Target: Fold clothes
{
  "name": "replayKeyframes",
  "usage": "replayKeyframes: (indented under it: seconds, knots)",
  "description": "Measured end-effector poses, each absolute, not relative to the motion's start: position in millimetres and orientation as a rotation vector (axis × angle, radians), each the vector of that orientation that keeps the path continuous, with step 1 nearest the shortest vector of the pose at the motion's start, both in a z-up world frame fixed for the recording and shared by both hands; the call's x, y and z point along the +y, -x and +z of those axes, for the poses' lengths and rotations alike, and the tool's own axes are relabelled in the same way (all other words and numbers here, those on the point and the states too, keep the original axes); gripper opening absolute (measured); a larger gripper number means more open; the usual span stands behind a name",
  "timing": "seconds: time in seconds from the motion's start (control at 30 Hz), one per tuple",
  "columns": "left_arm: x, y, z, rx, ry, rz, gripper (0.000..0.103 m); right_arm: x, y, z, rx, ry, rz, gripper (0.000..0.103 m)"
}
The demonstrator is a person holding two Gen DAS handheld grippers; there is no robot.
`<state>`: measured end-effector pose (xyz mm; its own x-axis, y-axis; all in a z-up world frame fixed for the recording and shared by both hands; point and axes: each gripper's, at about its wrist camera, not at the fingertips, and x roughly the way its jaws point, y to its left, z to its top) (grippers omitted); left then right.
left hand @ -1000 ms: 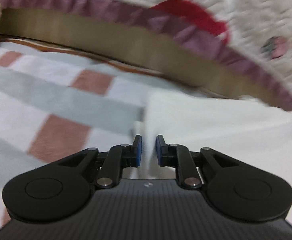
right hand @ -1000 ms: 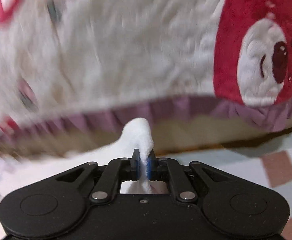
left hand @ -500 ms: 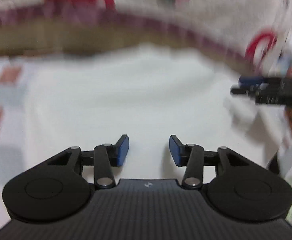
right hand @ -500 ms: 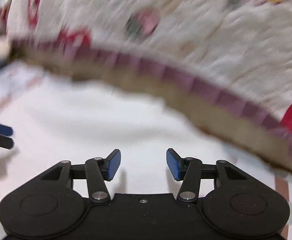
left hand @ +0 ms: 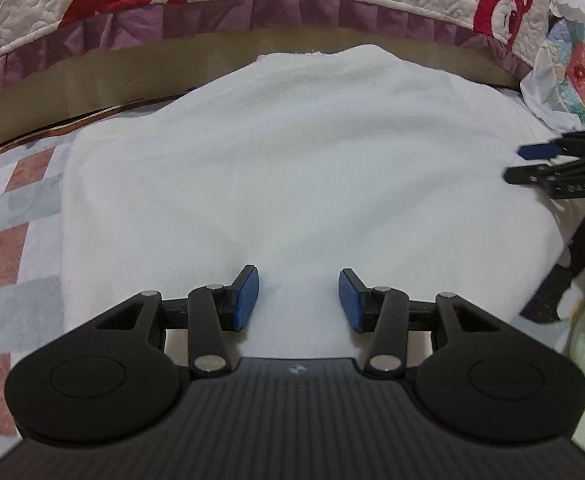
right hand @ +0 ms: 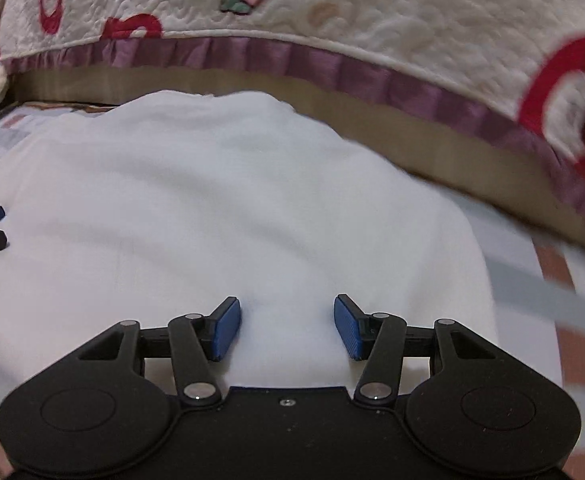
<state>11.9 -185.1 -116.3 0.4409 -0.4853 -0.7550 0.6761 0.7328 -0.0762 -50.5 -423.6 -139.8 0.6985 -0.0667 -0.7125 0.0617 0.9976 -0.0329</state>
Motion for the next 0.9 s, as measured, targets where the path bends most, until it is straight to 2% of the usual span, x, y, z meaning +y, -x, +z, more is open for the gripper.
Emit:
replayKeyframes:
  seconds: [0.1, 0.23, 0.4, 0.53, 0.6, 0.73, 0.9]
  knots:
    - [-171.3, -6.6, -112.6, 0.886, -0.243, -0.717, 0.044, -445.0, 77.4, -143.7, 0.820, -0.136, -0.097, 0.067]
    - [-139.4, 7.0, -118.6, 1.034, -0.208, -0.693, 0.044, -461.8, 105.6, -150.6, 0.873, -0.297, -0.074, 0.067]
    - [-131.3, 23.1, -116.9, 1.030, -0.275, -0.637, 0.044, -449.3, 120.3, -146.0, 1.025, -0.212, -0.163, 0.068]
    - [-121.6, 27.2, -107.0, 1.010, -0.275, -0.582, 0.044, -470.9, 137.3, -148.8, 0.950, -0.546, -0.170, 0.070]
    - [-118.5, 34.2, -92.1, 0.989, -0.209, -0.571, 0.045, -483.6, 146.0, -155.5, 0.843, -0.737, -0.251, 0.070]
    - [-149.8, 56.0, -57.6, 0.844, -0.102, -0.781, 0.051, -497.8, 160.0, -173.4, 0.663, -1.041, -0.359, 0.071]
    - [-219.6, 38.5, -73.2, 0.765, -0.086, -0.910, 0.051, -490.1, 146.1, -179.8, 0.609, -1.096, -0.329, 0.072]
